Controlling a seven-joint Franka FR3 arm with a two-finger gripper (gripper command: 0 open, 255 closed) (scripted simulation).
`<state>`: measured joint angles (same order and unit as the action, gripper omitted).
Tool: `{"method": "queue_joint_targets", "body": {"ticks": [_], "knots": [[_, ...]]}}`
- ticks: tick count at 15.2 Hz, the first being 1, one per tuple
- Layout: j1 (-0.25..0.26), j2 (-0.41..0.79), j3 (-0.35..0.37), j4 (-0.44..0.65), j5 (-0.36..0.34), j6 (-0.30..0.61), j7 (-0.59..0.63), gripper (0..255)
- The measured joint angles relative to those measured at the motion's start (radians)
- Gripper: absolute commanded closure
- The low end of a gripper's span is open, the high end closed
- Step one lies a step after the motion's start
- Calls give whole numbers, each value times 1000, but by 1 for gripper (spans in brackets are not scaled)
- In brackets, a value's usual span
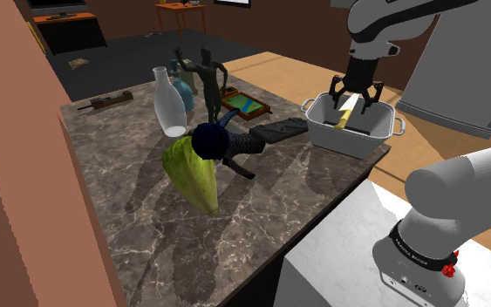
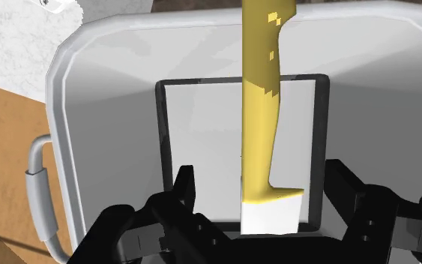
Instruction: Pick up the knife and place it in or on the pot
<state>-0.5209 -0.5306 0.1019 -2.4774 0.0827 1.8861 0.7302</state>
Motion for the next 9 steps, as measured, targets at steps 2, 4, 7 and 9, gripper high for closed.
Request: {"method": "queue_joint_targets", "body": {"ticks": [2,4,7,9], "knots": [[0,0,0,0,0,0,0,0],[0,-1,0,18,-1,-18,1,0],[-1,-5,-4,99,-4,-103,4,0],[-3,-6,-6,117,-6,-122,3,0]]}}
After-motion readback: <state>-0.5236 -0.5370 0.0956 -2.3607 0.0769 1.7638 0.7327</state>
